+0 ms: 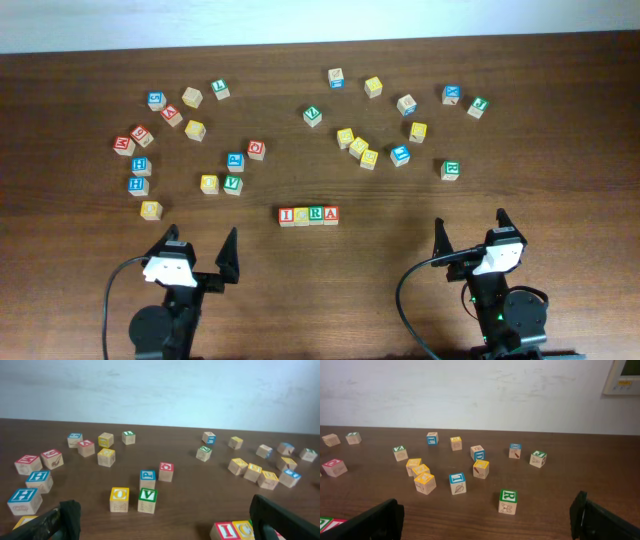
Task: Spell out ICRA
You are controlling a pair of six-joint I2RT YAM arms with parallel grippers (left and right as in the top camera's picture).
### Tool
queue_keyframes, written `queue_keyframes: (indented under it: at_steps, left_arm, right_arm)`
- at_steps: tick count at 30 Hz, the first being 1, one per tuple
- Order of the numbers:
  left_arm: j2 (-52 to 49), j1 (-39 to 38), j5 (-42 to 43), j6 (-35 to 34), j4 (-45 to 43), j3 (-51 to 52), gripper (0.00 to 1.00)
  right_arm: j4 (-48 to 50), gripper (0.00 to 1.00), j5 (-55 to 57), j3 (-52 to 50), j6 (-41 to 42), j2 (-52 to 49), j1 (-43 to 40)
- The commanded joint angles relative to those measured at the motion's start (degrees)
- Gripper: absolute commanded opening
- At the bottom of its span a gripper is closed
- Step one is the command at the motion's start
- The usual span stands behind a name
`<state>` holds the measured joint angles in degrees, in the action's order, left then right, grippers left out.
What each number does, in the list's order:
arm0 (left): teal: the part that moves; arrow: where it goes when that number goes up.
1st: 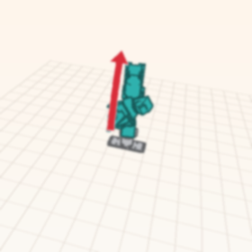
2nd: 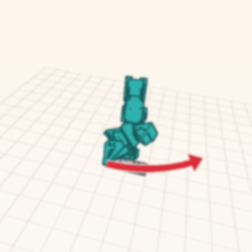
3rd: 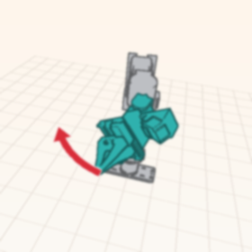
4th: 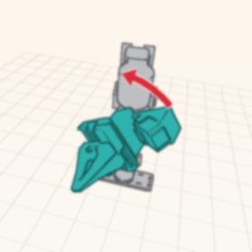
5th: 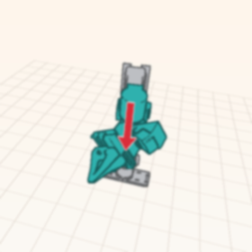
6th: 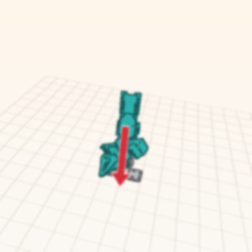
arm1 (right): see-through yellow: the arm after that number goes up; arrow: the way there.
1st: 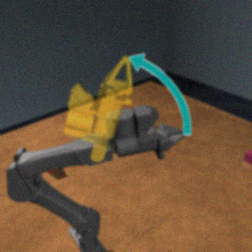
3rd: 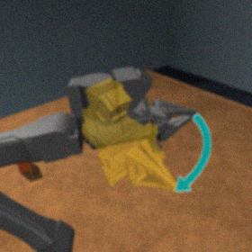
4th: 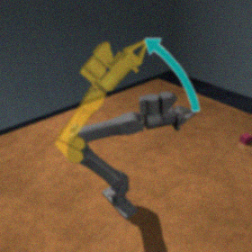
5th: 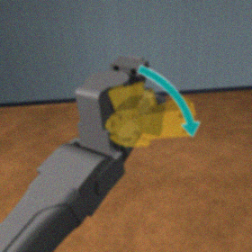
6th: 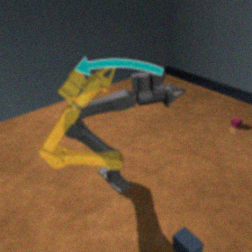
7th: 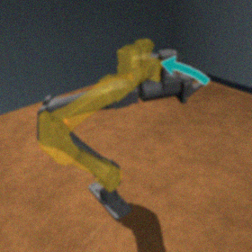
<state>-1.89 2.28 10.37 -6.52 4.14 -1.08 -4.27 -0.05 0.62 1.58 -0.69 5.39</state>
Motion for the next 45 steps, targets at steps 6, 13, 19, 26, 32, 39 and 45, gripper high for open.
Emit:
queue_keyframes:
  at_steps: [6, 13, 19, 26, 32, 39, 45]
  left_arm:
    - [1.6, 0.3, -9.5, -1.8, -1.3, 0.6, 0.99]
    - [1.6, 0.3, -13.7, 0.1, 0.4, 0.6, 0.99]
    - [1.6, 0.1, -11.4, 6.4, 0.6, 0.6, 0.99]
    - [1.6, 0.1, -11.2, 6.4, 0.7, 0.6, 0.99]
    - [1.6, 0.1, -11.0, 6.3, 0.7, 0.6, 0.99]
    - [1.6, 0.1, -10.8, 6.3, 0.7, 0.6, 0.99]
    - [1.6, 0.1, -10.8, 6.3, 0.7, 0.6, 0.99]
  right_arm:
    - [-0.4, 0.98, 0.5, -0.3, 0.4, 0.5, -0.3]
    - [-0.4, 0.98, 0.5, -0.3, 0.4, 0.5, -0.3]
    - [-0.4, 0.98, 0.5, -0.3, 0.4, 0.5, -0.3]
    - [-0.4, 0.98, 0.5, -0.3, 0.4, 0.5, -0.3]
    - [-0.4, 0.98, 0.5, -0.3, 0.4, 0.5, -0.3]
    - [-0.4, 0.98, 0.5, -0.3, 0.4, 0.5, -0.3]
    - [-0.4, 0.98, 0.5, -0.3, 0.4, 0.5, -0.3]
